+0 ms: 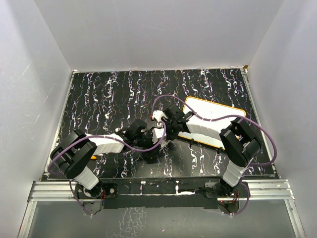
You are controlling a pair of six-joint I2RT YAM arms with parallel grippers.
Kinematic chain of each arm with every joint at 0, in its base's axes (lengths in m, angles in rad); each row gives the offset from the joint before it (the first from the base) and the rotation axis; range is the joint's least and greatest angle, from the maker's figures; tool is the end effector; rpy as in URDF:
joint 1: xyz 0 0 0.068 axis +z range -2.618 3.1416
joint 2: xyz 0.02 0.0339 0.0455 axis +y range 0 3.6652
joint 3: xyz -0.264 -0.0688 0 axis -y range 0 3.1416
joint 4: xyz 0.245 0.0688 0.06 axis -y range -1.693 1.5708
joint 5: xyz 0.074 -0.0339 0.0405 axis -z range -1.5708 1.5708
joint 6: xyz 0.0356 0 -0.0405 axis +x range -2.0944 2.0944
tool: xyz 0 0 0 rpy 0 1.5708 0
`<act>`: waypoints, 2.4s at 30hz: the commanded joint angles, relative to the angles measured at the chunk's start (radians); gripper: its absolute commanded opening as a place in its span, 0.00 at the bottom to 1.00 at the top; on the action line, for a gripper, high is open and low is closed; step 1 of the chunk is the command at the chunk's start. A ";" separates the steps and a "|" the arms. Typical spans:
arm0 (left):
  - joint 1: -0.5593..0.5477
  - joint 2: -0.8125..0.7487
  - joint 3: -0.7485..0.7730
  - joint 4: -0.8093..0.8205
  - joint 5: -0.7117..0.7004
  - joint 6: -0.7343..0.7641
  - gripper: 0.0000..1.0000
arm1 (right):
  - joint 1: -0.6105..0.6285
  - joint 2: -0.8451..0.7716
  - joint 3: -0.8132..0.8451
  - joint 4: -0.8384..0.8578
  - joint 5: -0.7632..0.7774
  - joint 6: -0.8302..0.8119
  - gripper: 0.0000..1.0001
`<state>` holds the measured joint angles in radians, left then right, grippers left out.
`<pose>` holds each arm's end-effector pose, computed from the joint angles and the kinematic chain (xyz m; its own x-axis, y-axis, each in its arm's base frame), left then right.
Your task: Load the staples into the stapler
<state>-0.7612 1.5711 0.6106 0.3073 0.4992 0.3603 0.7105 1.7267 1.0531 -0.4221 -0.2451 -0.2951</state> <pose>0.2006 -0.2146 0.1471 -0.1012 0.5239 -0.8457 0.9794 0.2016 0.0077 0.2518 0.2280 0.1718 -0.4365 -0.7477 -0.5004 -0.8819 0.4657 0.0734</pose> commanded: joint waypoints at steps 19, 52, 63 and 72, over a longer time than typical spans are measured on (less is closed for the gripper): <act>0.023 -0.083 0.052 -0.196 0.006 0.059 0.70 | -0.034 -0.100 0.081 -0.021 -0.138 -0.075 0.08; 0.218 -0.404 0.087 -0.781 -0.021 0.253 0.72 | 0.092 0.148 0.144 0.122 -0.114 0.009 0.09; 0.224 -0.408 0.078 -0.777 -0.024 0.249 0.73 | 0.093 0.145 0.160 0.103 -0.116 0.000 0.24; 0.223 -0.410 0.066 -0.764 -0.031 0.244 0.73 | 0.068 0.087 0.166 0.091 -0.130 -0.035 0.28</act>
<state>-0.5442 1.1866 0.6884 -0.4492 0.4595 0.6014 0.7971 1.8874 1.1957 -0.3515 -0.3653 -0.3012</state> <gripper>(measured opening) 0.728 0.266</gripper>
